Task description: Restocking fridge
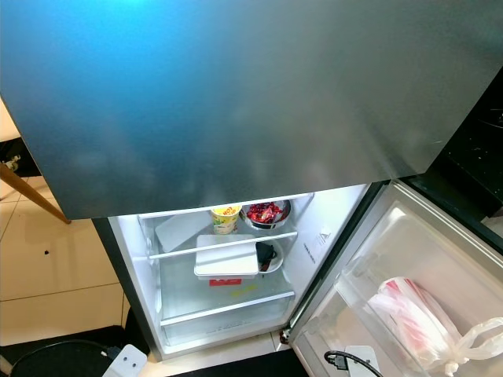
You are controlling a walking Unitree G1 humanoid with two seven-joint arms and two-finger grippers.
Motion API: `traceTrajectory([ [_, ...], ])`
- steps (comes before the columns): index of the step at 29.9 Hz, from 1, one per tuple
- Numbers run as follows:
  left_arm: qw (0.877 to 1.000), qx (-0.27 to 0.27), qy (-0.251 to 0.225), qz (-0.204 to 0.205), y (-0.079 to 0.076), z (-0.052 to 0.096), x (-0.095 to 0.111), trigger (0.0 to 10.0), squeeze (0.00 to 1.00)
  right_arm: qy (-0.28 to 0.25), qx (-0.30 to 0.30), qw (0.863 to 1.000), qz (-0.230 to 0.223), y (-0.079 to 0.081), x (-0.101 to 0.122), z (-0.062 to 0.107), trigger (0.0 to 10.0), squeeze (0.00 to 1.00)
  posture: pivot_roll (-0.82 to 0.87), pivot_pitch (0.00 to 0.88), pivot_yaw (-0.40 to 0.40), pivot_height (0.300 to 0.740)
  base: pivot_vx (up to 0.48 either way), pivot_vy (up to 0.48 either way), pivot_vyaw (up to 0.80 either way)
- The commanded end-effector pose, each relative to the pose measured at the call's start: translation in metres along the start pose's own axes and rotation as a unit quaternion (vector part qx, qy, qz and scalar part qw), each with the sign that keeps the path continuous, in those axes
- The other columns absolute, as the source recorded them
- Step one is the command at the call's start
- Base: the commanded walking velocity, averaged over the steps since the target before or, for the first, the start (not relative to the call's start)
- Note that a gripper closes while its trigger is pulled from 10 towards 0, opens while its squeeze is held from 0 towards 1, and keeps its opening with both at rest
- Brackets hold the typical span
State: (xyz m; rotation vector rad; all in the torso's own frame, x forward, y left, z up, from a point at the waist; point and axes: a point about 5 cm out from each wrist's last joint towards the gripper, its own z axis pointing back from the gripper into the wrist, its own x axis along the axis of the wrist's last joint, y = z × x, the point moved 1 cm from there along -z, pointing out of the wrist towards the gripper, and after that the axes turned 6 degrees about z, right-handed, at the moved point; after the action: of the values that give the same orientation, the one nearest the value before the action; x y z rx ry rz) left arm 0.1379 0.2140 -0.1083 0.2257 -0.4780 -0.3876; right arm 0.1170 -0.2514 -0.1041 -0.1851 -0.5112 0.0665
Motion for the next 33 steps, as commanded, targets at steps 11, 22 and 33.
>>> traceTrajectory([
  [11,1.000,0.016,0.021,0.013,0.028,0.006,-0.024,10.0,0.00,0.000,-0.003,1.000,0.004,-0.004,-0.001,0.001,10.0,0.00,-0.07,0.000,-0.076,0.740,0.000,0.000,0.00],
  [22,1.000,0.009,0.019,0.014,0.014,0.004,-0.018,10.0,0.00,0.003,-0.003,1.000,0.005,-0.004,-0.002,0.001,10.0,0.00,-0.07,0.000,-0.077,0.740,0.000,0.133,0.00],
  [33,0.999,0.009,0.032,0.014,0.010,0.007,-0.031,10.0,0.00,0.005,-0.002,1.000,0.005,-0.003,-0.003,0.001,10.0,0.00,-0.07,0.000,-0.076,0.740,0.000,0.335,0.00],
])
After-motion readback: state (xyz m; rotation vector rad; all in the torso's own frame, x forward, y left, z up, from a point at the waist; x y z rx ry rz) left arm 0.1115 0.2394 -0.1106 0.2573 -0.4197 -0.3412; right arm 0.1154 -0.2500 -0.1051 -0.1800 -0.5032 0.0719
